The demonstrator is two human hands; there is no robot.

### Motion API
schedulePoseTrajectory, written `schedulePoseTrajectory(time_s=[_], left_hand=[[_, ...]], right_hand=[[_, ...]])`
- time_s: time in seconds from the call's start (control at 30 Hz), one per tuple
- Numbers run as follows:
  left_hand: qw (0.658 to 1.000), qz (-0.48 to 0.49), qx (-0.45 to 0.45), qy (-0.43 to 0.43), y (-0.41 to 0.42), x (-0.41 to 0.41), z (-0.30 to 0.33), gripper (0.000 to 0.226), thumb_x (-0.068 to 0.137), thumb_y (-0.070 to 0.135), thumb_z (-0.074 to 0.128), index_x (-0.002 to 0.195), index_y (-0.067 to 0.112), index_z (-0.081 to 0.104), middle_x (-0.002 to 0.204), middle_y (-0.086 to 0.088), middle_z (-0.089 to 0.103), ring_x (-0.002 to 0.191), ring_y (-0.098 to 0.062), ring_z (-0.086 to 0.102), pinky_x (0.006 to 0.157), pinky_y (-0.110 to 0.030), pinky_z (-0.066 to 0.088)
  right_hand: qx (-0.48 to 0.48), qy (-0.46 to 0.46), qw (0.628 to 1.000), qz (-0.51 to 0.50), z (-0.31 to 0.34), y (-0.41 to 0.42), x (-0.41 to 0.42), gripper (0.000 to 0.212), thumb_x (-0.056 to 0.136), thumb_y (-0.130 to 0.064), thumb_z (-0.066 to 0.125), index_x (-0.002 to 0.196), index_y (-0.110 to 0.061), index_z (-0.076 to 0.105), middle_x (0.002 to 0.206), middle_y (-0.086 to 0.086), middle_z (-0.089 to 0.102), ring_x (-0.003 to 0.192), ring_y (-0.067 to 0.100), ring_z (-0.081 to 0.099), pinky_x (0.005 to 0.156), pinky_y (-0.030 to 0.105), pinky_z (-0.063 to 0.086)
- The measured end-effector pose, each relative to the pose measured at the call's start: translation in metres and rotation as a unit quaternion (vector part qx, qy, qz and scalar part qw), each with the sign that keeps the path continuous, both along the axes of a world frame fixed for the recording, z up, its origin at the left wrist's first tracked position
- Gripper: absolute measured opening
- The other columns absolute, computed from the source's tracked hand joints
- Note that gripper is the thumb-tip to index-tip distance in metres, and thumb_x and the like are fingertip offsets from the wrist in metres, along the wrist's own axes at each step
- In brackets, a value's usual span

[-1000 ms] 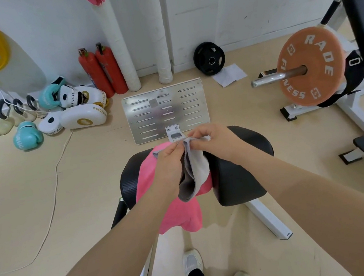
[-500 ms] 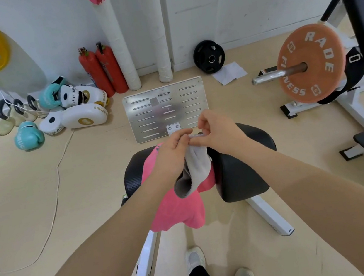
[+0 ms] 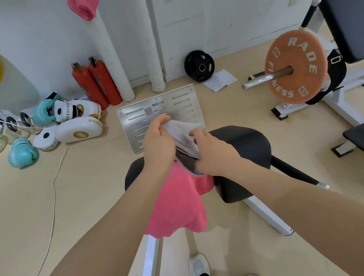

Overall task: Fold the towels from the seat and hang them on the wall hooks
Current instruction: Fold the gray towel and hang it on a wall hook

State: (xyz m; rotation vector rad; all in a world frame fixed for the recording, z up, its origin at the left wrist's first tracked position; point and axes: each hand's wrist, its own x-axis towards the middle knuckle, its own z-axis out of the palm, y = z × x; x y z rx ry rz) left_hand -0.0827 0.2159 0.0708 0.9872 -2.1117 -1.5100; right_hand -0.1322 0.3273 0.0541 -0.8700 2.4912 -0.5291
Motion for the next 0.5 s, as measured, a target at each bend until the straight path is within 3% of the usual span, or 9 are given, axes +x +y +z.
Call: schedulePoseTrajectory(time_s=[0.1, 0.2, 0.33, 0.4, 0.5], left_hand=[[0.997, -0.035, -0.061, -0.024, 0.000, 0.004, 0.001, 0.038, 0.093, 0.004, 0.029, 0.103, 0.021, 0.062, 0.107, -0.014, 0.063, 0.094, -0.033, 0.057, 0.086, -0.038, 0.047], [0.993, -0.062, -0.084, -0.048, 0.000, 0.009, 0.002, 0.034, 0.091, 0.008, 0.031, 0.082, 0.025, 0.059, 0.078, 0.001, 0.059, 0.082, -0.033, 0.062, 0.080, -0.048, 0.054], [0.992, -0.076, -0.095, -0.037, 0.016, 0.014, 0.010, 0.032, 0.091, 0.011, 0.036, 0.072, 0.027, 0.057, 0.074, -0.002, 0.061, 0.071, -0.032, 0.067, 0.071, -0.050, 0.055], [0.995, -0.070, -0.067, -0.008, 0.029, 0.017, 0.016, 0.031, 0.089, 0.014, 0.038, 0.071, 0.029, 0.058, 0.078, -0.004, 0.064, 0.073, -0.030, 0.067, 0.072, -0.052, 0.055], [0.997, -0.042, -0.003, 0.061, 0.050, 0.023, 0.026, 0.033, 0.090, 0.017, 0.042, 0.071, 0.034, 0.063, 0.081, -0.005, 0.067, 0.081, -0.030, 0.066, 0.080, -0.050, 0.055]], right_hand=[[0.030, -0.002, 0.998, -0.054, 0.002, 0.010, -0.008, 0.034, 0.086, -0.027, 0.054, 0.116, -0.013, 0.045, 0.114, 0.009, 0.054, 0.099, 0.031, 0.056, 0.077, 0.039, 0.048], [-0.003, -0.077, 0.984, -0.159, 0.008, 0.026, -0.021, 0.023, 0.090, -0.017, 0.042, 0.108, -0.005, 0.050, 0.096, 0.016, 0.062, 0.081, 0.031, 0.062, 0.064, 0.035, 0.048], [-0.170, -0.293, 0.893, -0.296, 0.023, 0.052, -0.022, 0.019, 0.095, -0.011, 0.035, 0.107, -0.010, 0.050, 0.063, 0.009, 0.060, 0.037, 0.012, 0.053, 0.037, 0.015, 0.041], [-0.250, -0.320, 0.855, -0.321, 0.029, 0.064, -0.020, 0.025, 0.093, -0.003, 0.031, 0.111, -0.013, 0.047, 0.063, 0.010, 0.059, 0.034, 0.010, 0.051, 0.039, 0.016, 0.041], [-0.334, -0.265, 0.850, -0.311, 0.041, 0.085, -0.018, 0.033, 0.089, 0.003, 0.029, 0.107, -0.019, 0.045, 0.081, 0.008, 0.064, 0.049, 0.011, 0.059, 0.046, 0.020, 0.045]])
